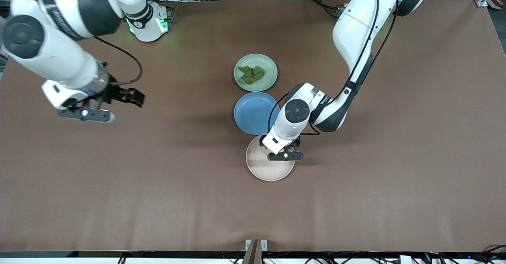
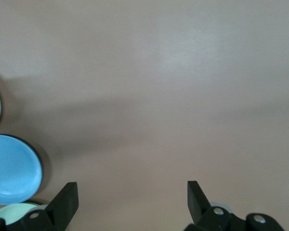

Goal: Pick lemon and lettuce from plates
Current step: 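Grasp the lemon with the left gripper while the right gripper reaches inward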

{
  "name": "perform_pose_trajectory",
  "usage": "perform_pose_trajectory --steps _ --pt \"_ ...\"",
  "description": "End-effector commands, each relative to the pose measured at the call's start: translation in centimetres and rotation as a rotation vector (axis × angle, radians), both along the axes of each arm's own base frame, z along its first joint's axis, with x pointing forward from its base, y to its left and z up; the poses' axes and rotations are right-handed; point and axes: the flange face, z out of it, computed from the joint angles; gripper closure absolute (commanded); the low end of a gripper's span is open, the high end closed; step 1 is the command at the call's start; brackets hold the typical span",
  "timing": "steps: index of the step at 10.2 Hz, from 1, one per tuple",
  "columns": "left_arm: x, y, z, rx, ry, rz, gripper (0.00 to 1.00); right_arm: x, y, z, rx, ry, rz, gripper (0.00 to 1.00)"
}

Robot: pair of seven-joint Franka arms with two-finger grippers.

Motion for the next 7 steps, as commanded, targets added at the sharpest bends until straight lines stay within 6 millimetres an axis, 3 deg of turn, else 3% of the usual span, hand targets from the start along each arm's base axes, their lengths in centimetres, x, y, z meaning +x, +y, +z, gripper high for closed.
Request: perform_pose_trajectory --steps 1,2,3,5,7 --pt "0.0 -0.9 -0.1 0.013 -0.027 0.012 0.35 -0.9 2.7 -3.0 0.017 -0.018 -0.057 0.0" --pt "0.0 -1.0 0.2 0.01 -0.03 0.008 0.73 -1.4 4.3 -4.4 0.025 -0.021 -0.059 0.0" --pt "0.2 -1.1 1.0 0.003 -0.04 0.013 1.0 -2.1 6.5 -6.2 0.04 -0.033 -0.1 0.0" --pt "1.3 -0.5 4.6 -0.014 -0.081 0.016 1.0 -3.2 9.7 -10.4 0.075 -0.041 -0.158 0.0" --pt "2.1 0.3 9.8 -0.033 -0.129 0.025 1.0 -4.6 12.5 -13.1 0.103 -0.052 -0.184 0.0"
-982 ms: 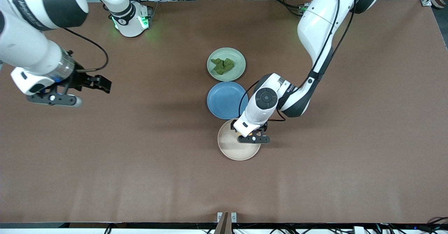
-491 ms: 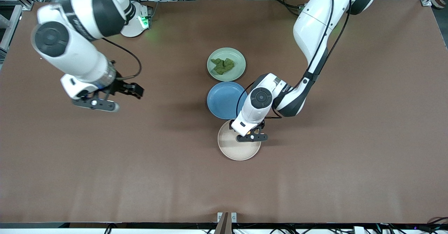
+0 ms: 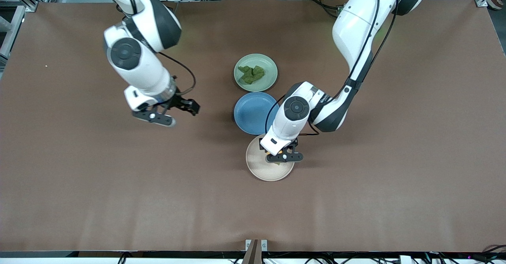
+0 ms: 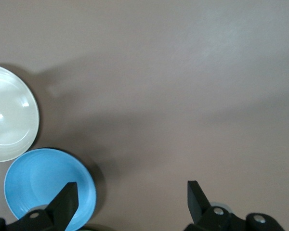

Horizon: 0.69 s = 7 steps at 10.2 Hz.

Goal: Pick lemon and lettuce from plates
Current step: 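Carry the lemon off the plate while the right gripper reaches the lettuce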

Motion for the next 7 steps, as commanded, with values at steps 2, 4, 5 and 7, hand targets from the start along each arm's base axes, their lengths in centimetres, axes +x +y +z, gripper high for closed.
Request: perform_pose_trajectory --steps 2,4,5,7 --pt "0.9 4.2 12.5 0.031 -0.055 0.053 1.0 -2.8 4.6 -3.5 0.007 0.035 -0.041 0.0" --pt "1.0 8.9 19.1 0.075 -0.035 0.092 1.0 -6.2 9.3 -5.3 -0.016 0.063 -0.05 0.0" --pt "1.5 12.9 21.8 0.113 -0.014 0.056 1.0 -7.5 10.9 -6.2 -0.048 0.059 -0.073 0.0" --pt "2.0 20.2 25.5 0.149 0.031 0.007 1.0 -10.4 14.0 -8.5 -0.09 0.063 -0.078 0.0"
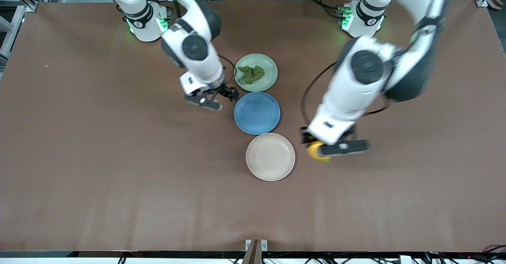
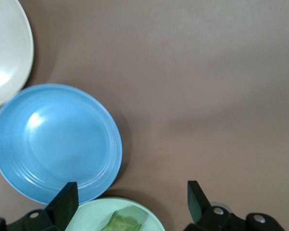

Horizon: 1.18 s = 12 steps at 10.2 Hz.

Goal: Pick lemon and lettuce from plates
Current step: 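Carry the lemon off the plate while the right gripper reaches the lettuce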

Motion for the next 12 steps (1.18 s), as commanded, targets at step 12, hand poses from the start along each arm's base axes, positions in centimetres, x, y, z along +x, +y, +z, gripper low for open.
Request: perform_pose_trajectory --steps 12 --pt "5.8 20.7 -18.3 -0.012 0.311 0.007 1.0 -11.0 7.1 -8.3 0.035 -0.073 -0.109 0.0"
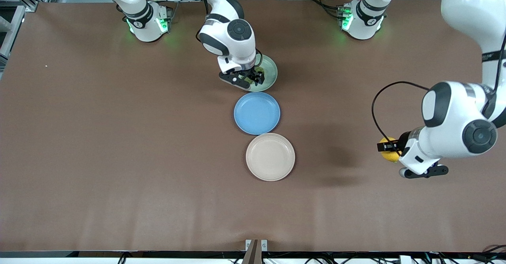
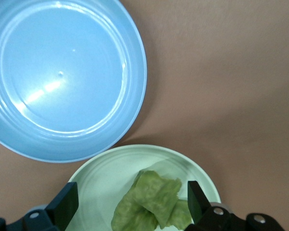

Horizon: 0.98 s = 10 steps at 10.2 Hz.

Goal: Pick lemon and lettuce from plates
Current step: 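Lower the lemon onto the table while the right gripper grasps lettuce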

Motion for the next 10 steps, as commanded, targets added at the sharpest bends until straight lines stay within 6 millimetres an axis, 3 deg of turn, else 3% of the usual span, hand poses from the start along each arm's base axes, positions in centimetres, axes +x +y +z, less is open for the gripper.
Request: perform_pose_trajectory --steps 1,2,5,6,7,8,9,10 --pt "1.2 -0.7 -4.5 -0.031 -0.016 -0.012 1.0 -1.5 -0.1 -0.8 0.011 -0.029 -0.027 0.0" --pt "1.3 -1.4 -5.9 -0.032 -0.015 -0.012 1.0 -2.3 0.4 -0.7 0.017 -0.024 -0.015 0.0" --pt "1.1 -0.6 -9.8 -0.026 0.015 -0.015 1.0 -3.7 0.5 -1.5 0.003 -0.008 -0.019 0.0" --pt "1.0 -0.3 -10.9 -0.026 0.031 -0.008 0.84 -4.3 0.8 -2.3 -0.002 -0.003 -0.015 0.0" --pt "0.9 -0.2 -11.8 -0.025 0.043 -0.004 0.77 -4.7 1.0 -3.0 -0.005 -0.013 -0.025 0.0" --pt "0.9 -0.1 -12.1 -0.022 0.048 0.0 0.17 -5.0 1.1 -3.5 -0.011 -0.026 -0.033 0.0" --pt "0.9 0.3 -12.0 -0.002 0.045 -0.011 0.0 -5.0 1.2 -3.9 -0.008 -0.026 -0.034 0.0" --pt "1.0 0.5 -11.8 0.011 0.039 -0.017 0.0 -5.1 1.3 -4.0 0.003 -0.025 -0.03 0.0"
